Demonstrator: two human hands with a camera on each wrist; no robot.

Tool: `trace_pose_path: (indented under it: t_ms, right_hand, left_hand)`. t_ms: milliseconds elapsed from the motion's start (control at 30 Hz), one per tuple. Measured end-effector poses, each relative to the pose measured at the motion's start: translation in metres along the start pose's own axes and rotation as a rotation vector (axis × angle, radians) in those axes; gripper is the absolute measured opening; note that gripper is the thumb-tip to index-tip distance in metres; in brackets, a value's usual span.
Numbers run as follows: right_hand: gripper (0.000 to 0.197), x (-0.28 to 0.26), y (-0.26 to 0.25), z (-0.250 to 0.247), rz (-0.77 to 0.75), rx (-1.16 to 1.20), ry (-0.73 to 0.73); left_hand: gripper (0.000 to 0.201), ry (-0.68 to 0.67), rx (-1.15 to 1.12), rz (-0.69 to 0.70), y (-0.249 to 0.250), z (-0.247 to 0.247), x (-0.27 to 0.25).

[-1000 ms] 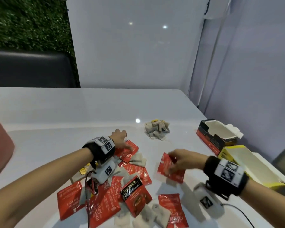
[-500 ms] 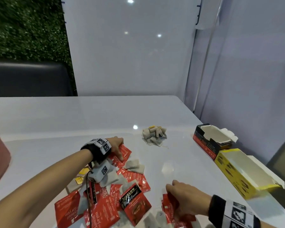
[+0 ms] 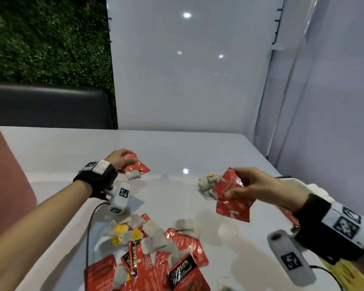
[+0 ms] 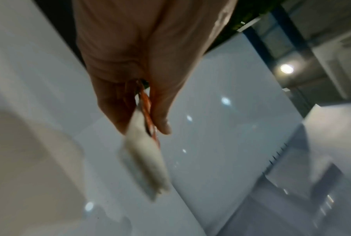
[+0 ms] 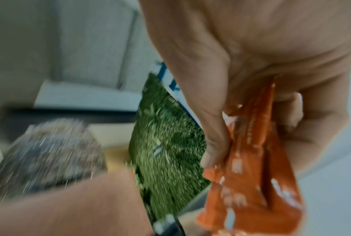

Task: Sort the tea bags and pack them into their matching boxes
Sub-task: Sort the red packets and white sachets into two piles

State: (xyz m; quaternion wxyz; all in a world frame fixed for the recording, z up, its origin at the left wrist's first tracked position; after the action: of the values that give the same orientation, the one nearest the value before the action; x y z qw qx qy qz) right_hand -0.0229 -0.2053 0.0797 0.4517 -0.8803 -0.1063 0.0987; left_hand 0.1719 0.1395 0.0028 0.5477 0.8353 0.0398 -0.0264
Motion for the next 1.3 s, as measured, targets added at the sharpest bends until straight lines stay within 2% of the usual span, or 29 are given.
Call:
trace_pose_path:
  t_ms: [100,167,267,333,433,567,633,700,800,867,900,1000,1067,1100,1200,1300]
  right_hand:
    - [0.022,0.047,-0.017,0.000,0.027,0.238,0.042]
    - [0.015,0.077,-0.027,0.008,0.037,0.310,0.002]
    - [0.012,0.114,-0.030,0.026,0.067,0.287,-0.094]
    - [0.014,0.131,-0.028,0.040,0.089,0.236,-0.136]
    - [0.012,0.143,-0.024,0.059,0.128,0.161,-0.207]
    - [0.016,0.148,-0.027,0.064,0.133,0.153,-0.221]
    - [0.023,0.153,-0.029,0.059,0.119,0.149,-0.186]
    - [0.026,0.160,-0.031,0.053,0.097,0.163,-0.133]
    - [0.010,0.176,-0.039,0.049,0.081,0.240,-0.087]
    - [0.004,0.193,-0.043,0.054,0.100,0.266,-0.068]
    - [0.005,0.204,-0.043,0.058,0.116,0.257,-0.063]
    - [0.007,0.235,-0.035,0.084,0.204,0.163,-0.098]
    - [0.011,0.252,-0.025,0.107,0.264,0.125,-0.140]
    - [0.011,0.260,-0.021,0.119,0.278,0.117,-0.160]
    - [0.017,0.274,-0.012,0.152,0.269,0.090,-0.175]
    - [0.027,0.276,-0.012,0.174,0.196,-0.155,-0.247]
  left_hand:
    - [0.037,0.027,-0.042,-0.059,-0.022,-0.010,0.004]
    - [0.039,0.001,-0.056,-0.063,-0.033,-0.012,0.002]
    - [0.046,-0.249,-0.190,-0.069,-0.037,0.010,-0.019]
    - [0.045,-0.397,-0.201,-0.075,-0.034,0.029,-0.038]
    - [0.048,-0.471,-0.095,-0.080,-0.030,0.042,-0.053]
    - [0.056,-0.466,-0.102,-0.038,-0.015,0.032,-0.054]
    - [0.045,-0.426,-0.156,-0.018,-0.008,0.022,-0.047]
    - [0.026,-0.292,-0.216,-0.036,-0.006,0.010,-0.032]
    - [0.009,-0.078,-0.252,-0.151,-0.020,-0.001,-0.006]
    - [0.008,-0.044,-0.152,-0.230,-0.037,-0.003,0.005]
    - [0.011,-0.068,-0.055,-0.262,-0.044,-0.004,0.010]
    - [0.014,-0.144,0.307,-0.239,-0.055,-0.009,0.007]
    - [0.047,-0.148,0.516,-0.175,-0.055,-0.020,-0.006]
    - [0.052,-0.176,0.532,-0.151,-0.054,-0.025,-0.017]
    - [0.037,-0.355,0.468,-0.079,-0.050,-0.029,-0.054]
    - [0.049,-0.539,0.685,0.039,-0.053,-0.016,-0.080]
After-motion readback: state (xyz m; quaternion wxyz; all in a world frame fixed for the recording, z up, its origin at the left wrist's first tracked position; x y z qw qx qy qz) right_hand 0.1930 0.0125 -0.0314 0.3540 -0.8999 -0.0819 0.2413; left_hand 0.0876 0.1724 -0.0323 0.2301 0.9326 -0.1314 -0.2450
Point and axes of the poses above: each hand's wrist, its own x-axis towards the middle knuckle, its own z-axis out of the palm, y = z × x, the point moved 3 cm from there along x, towards the middle knuckle
